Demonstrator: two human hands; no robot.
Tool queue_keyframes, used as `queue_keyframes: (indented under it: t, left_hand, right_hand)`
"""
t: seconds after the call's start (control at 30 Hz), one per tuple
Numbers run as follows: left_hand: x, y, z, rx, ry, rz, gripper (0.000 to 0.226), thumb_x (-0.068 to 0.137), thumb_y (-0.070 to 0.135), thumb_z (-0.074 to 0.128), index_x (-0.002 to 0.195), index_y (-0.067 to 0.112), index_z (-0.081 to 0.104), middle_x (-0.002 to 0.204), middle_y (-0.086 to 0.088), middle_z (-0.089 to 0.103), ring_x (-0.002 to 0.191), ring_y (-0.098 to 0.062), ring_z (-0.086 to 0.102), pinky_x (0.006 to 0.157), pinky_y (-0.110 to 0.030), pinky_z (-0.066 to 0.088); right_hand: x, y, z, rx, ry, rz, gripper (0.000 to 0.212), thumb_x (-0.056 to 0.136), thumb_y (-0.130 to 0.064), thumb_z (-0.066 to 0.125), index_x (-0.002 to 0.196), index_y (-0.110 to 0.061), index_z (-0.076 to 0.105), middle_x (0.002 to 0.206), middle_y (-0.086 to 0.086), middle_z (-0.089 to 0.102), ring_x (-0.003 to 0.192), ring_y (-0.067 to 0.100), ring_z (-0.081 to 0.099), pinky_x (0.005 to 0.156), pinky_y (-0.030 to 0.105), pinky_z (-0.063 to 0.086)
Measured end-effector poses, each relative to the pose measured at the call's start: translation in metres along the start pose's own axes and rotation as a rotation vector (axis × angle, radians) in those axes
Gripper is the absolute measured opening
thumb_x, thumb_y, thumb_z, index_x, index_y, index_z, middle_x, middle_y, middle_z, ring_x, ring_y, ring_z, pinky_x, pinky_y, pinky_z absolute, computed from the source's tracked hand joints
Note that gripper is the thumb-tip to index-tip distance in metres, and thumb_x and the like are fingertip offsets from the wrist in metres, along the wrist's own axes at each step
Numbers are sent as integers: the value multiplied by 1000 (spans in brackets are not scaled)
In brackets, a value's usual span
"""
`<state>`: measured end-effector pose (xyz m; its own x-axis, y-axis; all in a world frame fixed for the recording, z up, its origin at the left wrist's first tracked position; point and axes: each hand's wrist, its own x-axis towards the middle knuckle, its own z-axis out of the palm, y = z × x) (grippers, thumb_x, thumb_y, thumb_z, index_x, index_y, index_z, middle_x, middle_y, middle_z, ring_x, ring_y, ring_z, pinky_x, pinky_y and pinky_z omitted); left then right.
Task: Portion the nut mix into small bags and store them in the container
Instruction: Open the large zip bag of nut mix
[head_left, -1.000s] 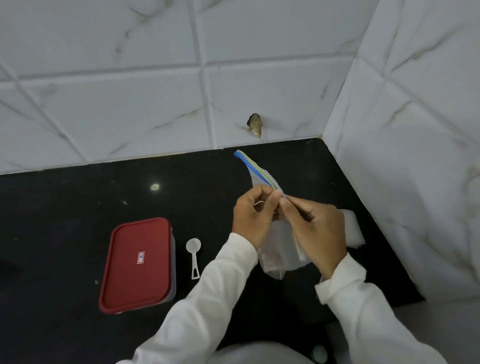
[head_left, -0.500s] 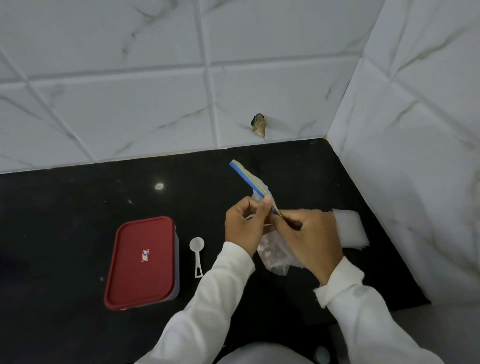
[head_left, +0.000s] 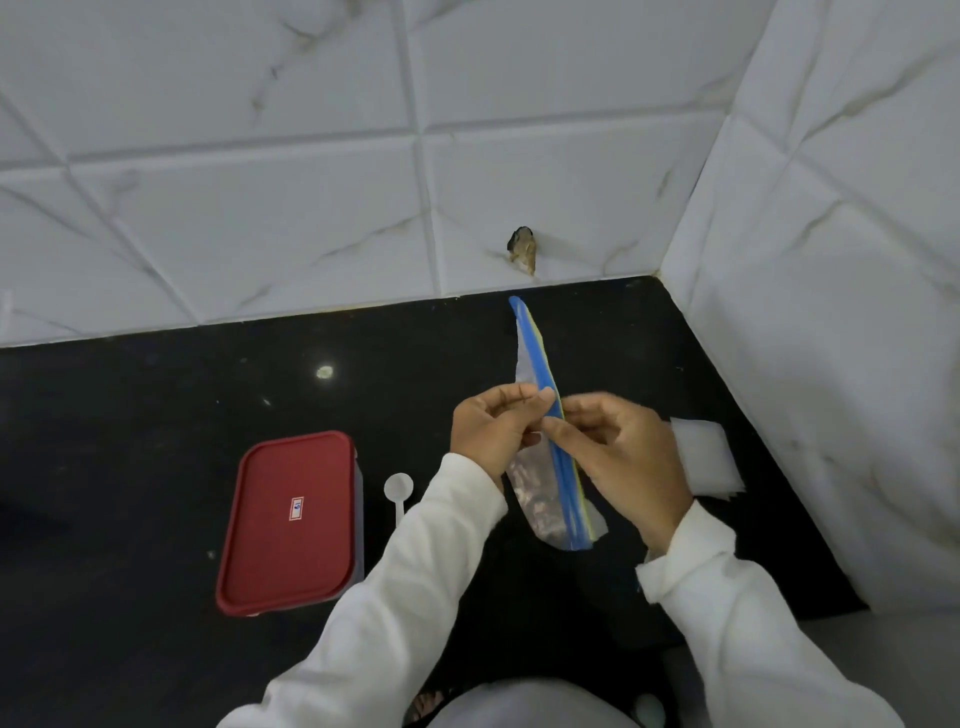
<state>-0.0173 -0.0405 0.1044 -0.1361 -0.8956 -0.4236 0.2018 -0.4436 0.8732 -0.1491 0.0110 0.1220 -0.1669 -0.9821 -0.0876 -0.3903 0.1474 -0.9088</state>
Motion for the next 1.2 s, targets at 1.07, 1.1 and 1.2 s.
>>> queue_keyframes:
  t: [1.07,1.1,1.2]
  left_hand:
    - [13,-21,-35,-203,117,-326,47,89,53,61,109,11,67,98,-7,68,94,-25,65,89,-43,55]
    - [6,-22,-36,-5,91,-295,49,88,55,62,108,11,66,93,-7,65,86,-22,62,79,-37,54]
    - [-15,-26,-38,360,-32,-258,56,89,53,62,117,4,59,88,-10,57,70,-18,53,60,-27,47]
  right_hand:
    - [33,30,4,908,30,535,57,79,-53,71,121,-14,62,110,10,71,103,25,68,92,43,52]
    - [24,26,2,687,22,515,67,69,-54,79,122,-19,60,113,6,70,104,24,67,94,45,51]
    - [0,33,5,176,13,482,56,72,-39,80,117,-29,48,107,-5,63,98,13,62,86,38,52]
